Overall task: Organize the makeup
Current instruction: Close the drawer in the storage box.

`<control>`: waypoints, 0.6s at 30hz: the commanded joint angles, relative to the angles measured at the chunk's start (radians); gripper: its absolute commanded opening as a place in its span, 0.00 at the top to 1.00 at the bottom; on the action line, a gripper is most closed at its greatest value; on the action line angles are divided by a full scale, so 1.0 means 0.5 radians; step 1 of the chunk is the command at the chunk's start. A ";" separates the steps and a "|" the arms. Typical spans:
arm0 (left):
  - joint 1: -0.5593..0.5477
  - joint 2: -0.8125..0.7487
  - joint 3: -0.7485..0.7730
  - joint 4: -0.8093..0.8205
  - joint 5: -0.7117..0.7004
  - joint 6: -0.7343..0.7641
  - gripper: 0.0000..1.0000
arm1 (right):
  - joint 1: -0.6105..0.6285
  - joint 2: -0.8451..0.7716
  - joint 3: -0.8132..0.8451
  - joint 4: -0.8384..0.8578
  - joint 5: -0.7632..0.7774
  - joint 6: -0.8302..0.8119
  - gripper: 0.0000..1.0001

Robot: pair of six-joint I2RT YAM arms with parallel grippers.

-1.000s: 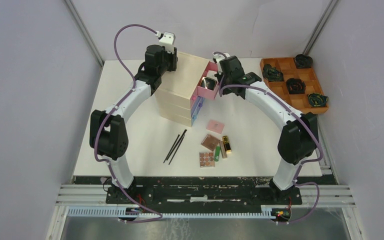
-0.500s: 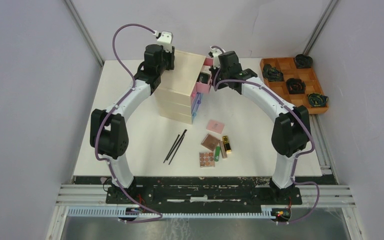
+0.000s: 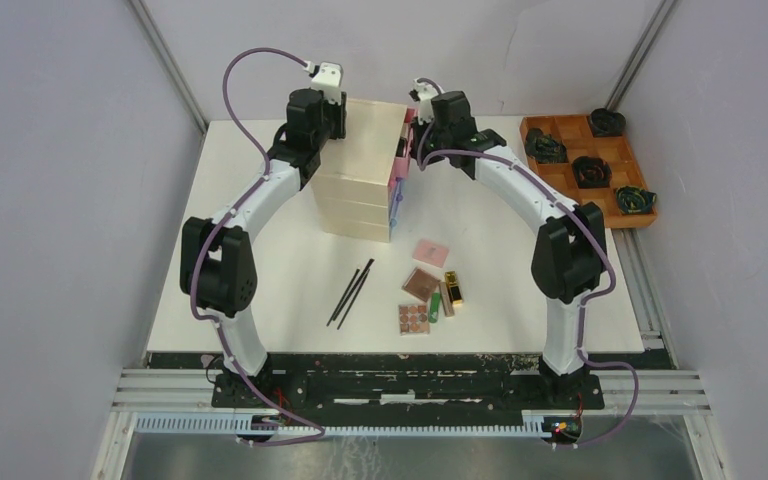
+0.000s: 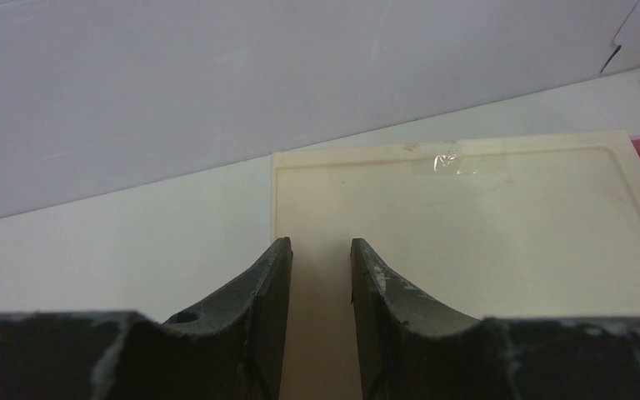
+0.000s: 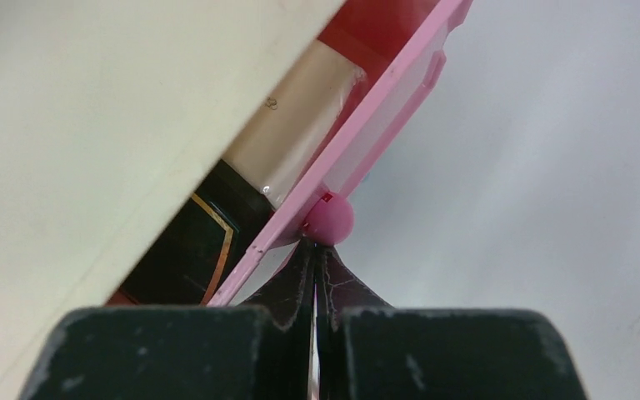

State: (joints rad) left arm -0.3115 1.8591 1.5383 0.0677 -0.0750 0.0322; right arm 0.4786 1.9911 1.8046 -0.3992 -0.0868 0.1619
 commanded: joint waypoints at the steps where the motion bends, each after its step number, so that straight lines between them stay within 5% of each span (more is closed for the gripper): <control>1: 0.013 0.280 -0.225 -0.914 0.008 0.064 0.60 | 0.048 0.035 0.191 0.371 -0.252 0.134 0.99; 18: 0.013 0.289 -0.206 -0.926 -0.037 0.064 0.60 | 0.065 -0.056 0.071 0.374 -0.186 0.103 0.99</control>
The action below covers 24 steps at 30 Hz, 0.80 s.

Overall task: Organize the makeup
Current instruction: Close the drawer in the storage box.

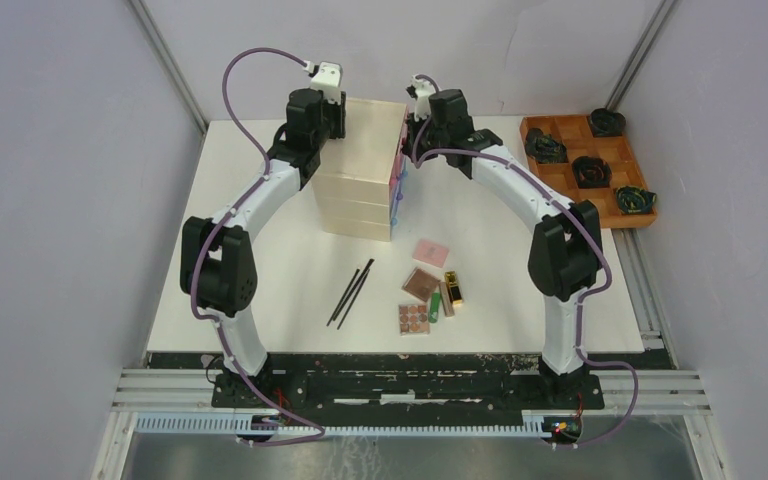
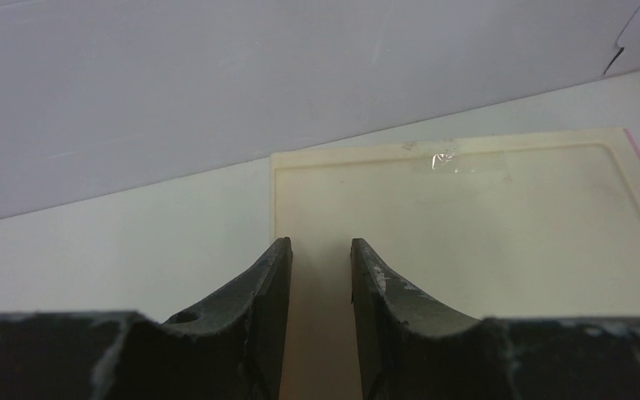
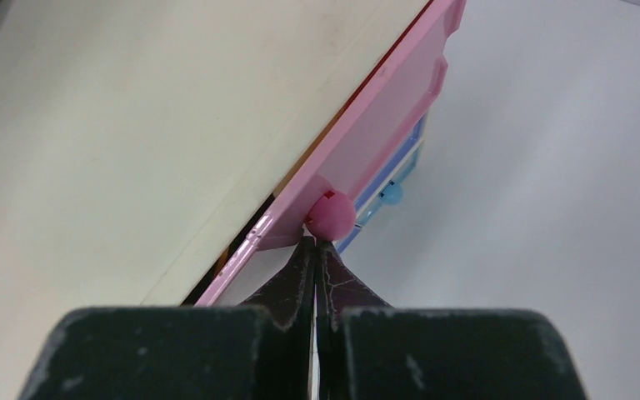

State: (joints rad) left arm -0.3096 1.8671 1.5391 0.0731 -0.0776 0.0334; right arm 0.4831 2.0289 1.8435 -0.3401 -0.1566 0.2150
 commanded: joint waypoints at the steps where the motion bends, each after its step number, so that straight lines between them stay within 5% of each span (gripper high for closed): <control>1: 0.009 0.266 -0.207 -0.938 -0.044 0.062 0.60 | 0.058 -0.173 -0.048 0.237 0.008 -0.030 0.99; 6: 0.011 0.199 -0.213 -0.928 -0.080 0.061 0.59 | 0.057 -0.462 -0.326 0.213 0.245 -0.141 0.81; 11: 0.012 0.164 -0.217 -0.929 -0.090 0.055 0.58 | 0.057 -0.746 -0.559 0.123 0.149 -0.218 0.59; 24: 0.012 -0.056 -0.170 -0.943 0.024 0.016 0.57 | 0.058 -0.966 -1.154 0.296 -0.517 -0.150 0.58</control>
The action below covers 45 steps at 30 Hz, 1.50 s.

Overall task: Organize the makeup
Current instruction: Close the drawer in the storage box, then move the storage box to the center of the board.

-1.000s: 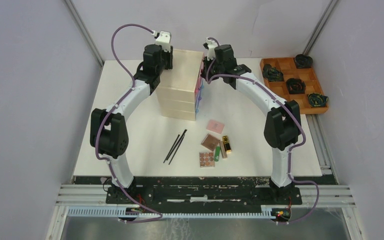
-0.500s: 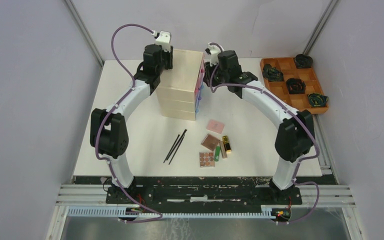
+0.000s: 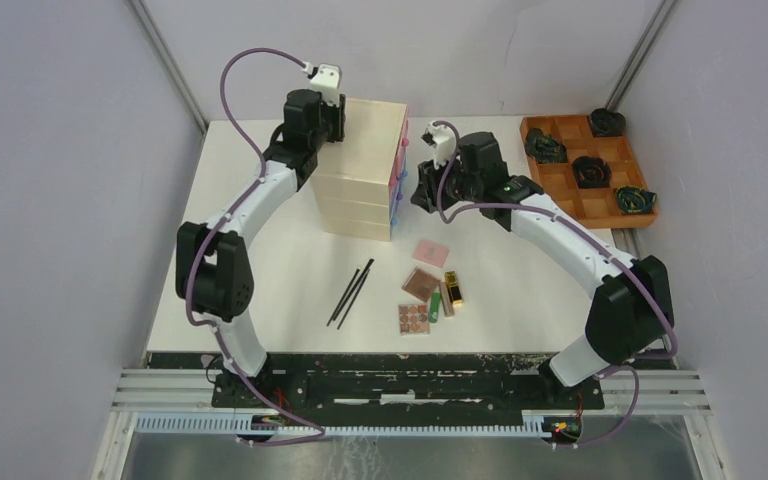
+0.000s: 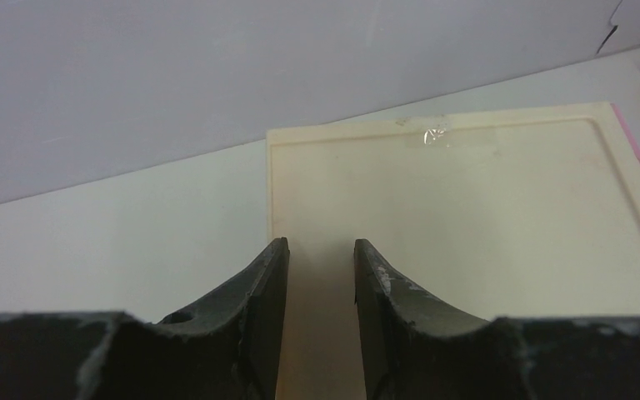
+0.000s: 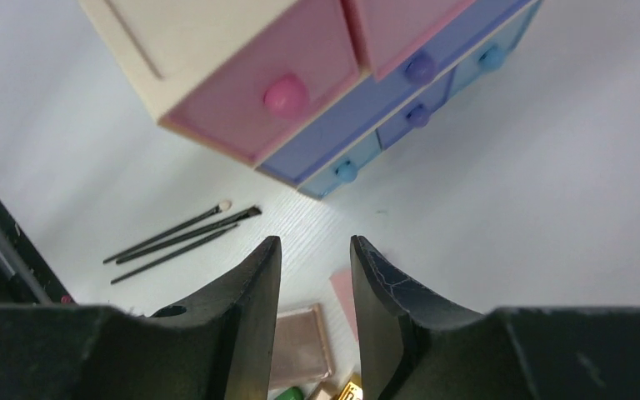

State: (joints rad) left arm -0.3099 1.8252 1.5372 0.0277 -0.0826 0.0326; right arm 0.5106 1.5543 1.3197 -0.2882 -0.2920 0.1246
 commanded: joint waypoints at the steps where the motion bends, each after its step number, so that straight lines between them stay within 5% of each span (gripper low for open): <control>1: 0.012 -0.011 -0.166 -0.855 0.045 0.018 0.57 | 0.001 -0.010 -0.119 0.225 -0.262 0.033 0.58; 20: 0.009 -0.533 -0.558 -0.883 0.131 -0.078 0.56 | 0.002 0.419 0.221 0.297 -0.288 0.066 0.61; 45: 0.009 -0.620 -0.390 -0.965 0.044 -0.075 0.55 | 0.453 0.464 0.238 0.272 -0.142 -0.017 0.62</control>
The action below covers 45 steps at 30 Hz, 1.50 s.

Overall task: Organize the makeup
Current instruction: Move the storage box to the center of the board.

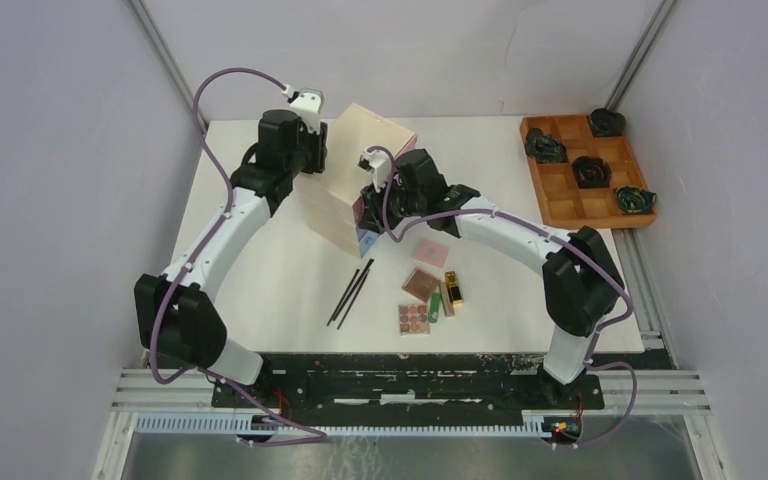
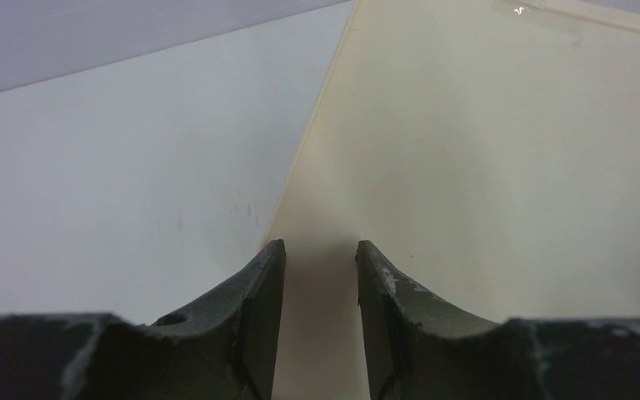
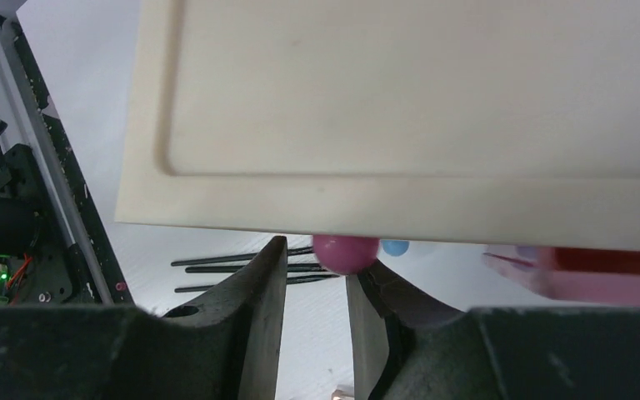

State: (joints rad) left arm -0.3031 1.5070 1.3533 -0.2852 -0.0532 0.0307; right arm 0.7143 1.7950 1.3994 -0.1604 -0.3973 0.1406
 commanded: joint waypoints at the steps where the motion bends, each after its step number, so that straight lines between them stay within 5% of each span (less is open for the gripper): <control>1: -0.004 0.019 -0.022 -0.339 -0.023 -0.068 0.55 | 0.050 -0.046 0.062 -0.017 0.096 -0.062 0.62; 11: -0.006 0.093 -0.058 -0.280 -0.085 -0.118 0.57 | 0.053 -0.443 -0.202 -0.169 0.304 -0.144 0.44; 17: -0.001 0.143 -0.102 -0.248 -0.130 -0.130 0.82 | 0.054 -0.454 -0.125 -0.214 0.301 -0.160 0.42; 25: -0.001 0.172 -0.143 -0.214 -0.121 -0.141 0.97 | 0.055 -0.284 0.063 -0.234 0.278 -0.175 0.41; 38: 0.002 0.194 -0.209 -0.189 -0.125 -0.129 0.97 | 0.053 -0.092 0.299 -0.210 0.319 -0.169 0.43; 45: 0.008 0.189 -0.237 -0.181 -0.121 -0.129 0.97 | 0.053 -0.038 0.280 -0.109 0.319 -0.068 0.58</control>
State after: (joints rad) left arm -0.3031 1.5307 1.3079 -0.1516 -0.1253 -0.0002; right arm 0.7414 1.7668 1.5036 -0.2840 -0.2447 0.0772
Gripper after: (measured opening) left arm 0.037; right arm 0.478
